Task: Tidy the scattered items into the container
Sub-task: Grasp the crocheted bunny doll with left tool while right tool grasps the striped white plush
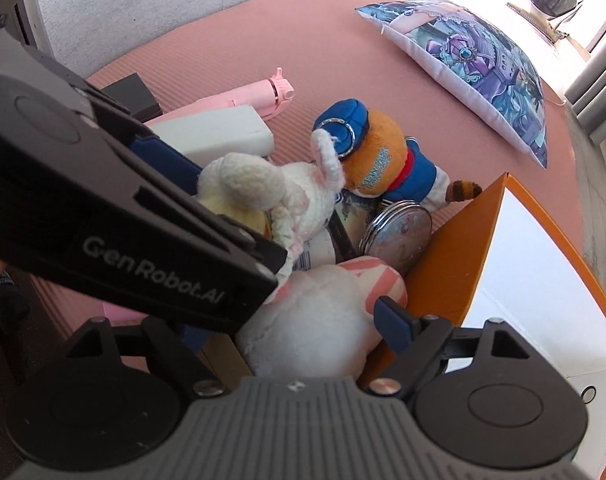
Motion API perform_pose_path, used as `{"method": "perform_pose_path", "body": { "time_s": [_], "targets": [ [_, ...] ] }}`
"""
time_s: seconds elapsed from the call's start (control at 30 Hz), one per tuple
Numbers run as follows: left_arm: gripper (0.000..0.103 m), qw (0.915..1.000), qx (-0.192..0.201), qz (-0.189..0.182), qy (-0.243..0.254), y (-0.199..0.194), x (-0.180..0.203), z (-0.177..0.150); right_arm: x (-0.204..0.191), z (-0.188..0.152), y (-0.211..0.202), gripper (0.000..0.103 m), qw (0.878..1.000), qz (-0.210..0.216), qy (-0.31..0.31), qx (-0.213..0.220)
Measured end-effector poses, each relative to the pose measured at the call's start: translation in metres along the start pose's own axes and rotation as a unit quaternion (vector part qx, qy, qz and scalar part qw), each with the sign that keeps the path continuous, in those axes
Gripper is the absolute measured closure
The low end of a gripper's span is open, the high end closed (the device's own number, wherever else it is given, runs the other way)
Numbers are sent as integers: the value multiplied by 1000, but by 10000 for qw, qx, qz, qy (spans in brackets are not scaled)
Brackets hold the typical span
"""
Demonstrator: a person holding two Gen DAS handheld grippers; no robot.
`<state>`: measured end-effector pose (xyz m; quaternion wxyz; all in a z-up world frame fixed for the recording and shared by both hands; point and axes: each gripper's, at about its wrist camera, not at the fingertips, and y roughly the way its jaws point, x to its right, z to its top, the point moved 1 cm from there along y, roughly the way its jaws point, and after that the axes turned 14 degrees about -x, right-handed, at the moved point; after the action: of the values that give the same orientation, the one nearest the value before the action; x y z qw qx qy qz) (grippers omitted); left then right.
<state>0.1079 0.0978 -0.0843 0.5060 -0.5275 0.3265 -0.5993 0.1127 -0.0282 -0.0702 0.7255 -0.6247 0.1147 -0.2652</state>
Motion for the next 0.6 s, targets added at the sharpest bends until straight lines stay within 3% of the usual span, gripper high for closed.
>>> {"method": "perform_pose_path", "body": {
  "time_s": [0.2,0.27,0.3,0.4,0.6],
  "targets": [
    [25,9999,11,-99,-91,-1,-4,1,1,4,2,18,10000,86,-22,-16],
    [27,9998,36,-136,-113,-2,-5,0,2,3,1,28,10000,-2,-11,14],
    [29,9998,33,-180,-128,-3,-6,0,1,3,2,42,9999,-152,-32,13],
    [31,9996,53,-233,-151,-4,-7,0,0,-1,1,46,9995,-262,-185,81],
    [42,9994,118,-266,-200,-10,-10,0,0,-7,-8,72,9985,-411,-221,296]
  ]
}}
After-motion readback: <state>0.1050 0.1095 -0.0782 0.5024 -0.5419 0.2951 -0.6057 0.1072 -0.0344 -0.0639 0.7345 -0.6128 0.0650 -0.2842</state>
